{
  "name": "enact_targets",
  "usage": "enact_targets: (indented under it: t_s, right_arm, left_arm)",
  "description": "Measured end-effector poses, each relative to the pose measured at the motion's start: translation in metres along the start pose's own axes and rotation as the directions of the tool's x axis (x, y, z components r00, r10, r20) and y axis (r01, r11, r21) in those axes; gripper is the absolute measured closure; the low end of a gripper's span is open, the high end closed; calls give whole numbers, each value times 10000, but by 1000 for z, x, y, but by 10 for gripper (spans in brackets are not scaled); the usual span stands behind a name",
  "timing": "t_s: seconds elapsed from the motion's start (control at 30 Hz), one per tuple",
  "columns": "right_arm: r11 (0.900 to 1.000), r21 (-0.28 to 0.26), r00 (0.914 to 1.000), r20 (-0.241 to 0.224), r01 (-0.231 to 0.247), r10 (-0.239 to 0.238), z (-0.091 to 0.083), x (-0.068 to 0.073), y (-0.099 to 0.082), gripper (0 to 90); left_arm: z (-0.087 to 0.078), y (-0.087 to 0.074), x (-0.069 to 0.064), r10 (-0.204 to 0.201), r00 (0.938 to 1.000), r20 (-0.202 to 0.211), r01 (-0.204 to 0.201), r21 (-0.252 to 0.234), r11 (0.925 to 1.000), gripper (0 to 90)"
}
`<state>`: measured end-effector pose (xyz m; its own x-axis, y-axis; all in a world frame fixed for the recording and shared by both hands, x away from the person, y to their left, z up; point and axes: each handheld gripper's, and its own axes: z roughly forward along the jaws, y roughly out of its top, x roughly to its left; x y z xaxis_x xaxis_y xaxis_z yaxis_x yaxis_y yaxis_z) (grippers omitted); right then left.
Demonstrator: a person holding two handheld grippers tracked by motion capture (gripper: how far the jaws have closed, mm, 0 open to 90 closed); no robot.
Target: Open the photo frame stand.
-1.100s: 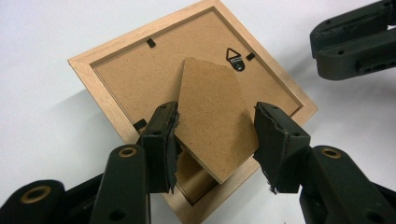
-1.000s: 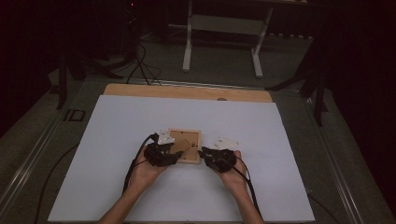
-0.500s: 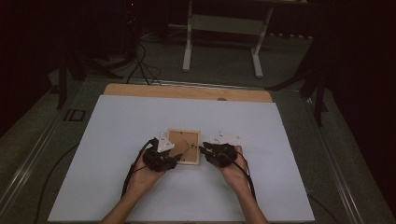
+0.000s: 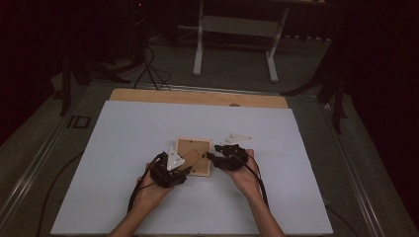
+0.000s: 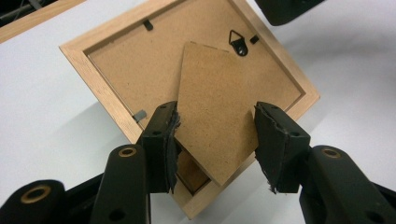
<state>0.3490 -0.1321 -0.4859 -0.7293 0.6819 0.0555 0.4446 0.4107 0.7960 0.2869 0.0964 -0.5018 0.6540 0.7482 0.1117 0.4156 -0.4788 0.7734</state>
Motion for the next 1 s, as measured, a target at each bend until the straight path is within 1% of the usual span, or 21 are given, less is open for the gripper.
enact_targets:
  t_s: [0.23,0.33,0.4,0.57,0.6,0.67,0.77,0.8,0.83,1.0]
  right_arm:
    - [9989,112,9987,-232,-461,463,7,-5,5,467]
    - [9975,117,9961,-528,-695,700,9,-7,7,442]
    - [9970,83,9945,-698,-771,775,10,-8,7,432]
    - [9967,177,9941,-719,-798,809,14,-9,8,419]
    - [9965,208,9935,-788,-804,818,15,-9,9,418]
    - [9964,219,9929,-839,-825,840,16,-10,9,418]
    - [9945,240,9886,-1086,-1021,1041,18,-14,8,426]
    - [9936,219,9859,-1233,-1111,1129,18,-15,8,431]
    - [9931,223,9849,-1275,-1152,1171,19,-15,8,433]
    - [9934,251,9810,-1563,-1122,1147,20,-17,8,438]
  left_arm:
    - [-3,-3,-5,213,9996,-159,-214,-38,9998,522]
    - [-4,-4,-6,251,9995,-191,-252,-63,9997,523]
    - [-5,-5,-7,279,9994,-208,-280,-64,9996,524]
    - [-6,-8,-9,242,9994,-233,-245,-112,9996,524]
    - [-7,-9,-9,238,9994,-239,-241,-118,9996,524]
    - [-8,-10,-9,331,9991,-260,-335,-153,9993,524]
    - [-9,-12,-11,516,9982,-297,-522,-185,9985,524]
    - [-9,-12,-11,580,9978,-305,-586,-177,9981,524]
    - [-9,-12,-12,592,9978,-314,-600,-231,9979,524]
    - [-10,-14,-11,766,9966,-288,-772,-200,9968,523]
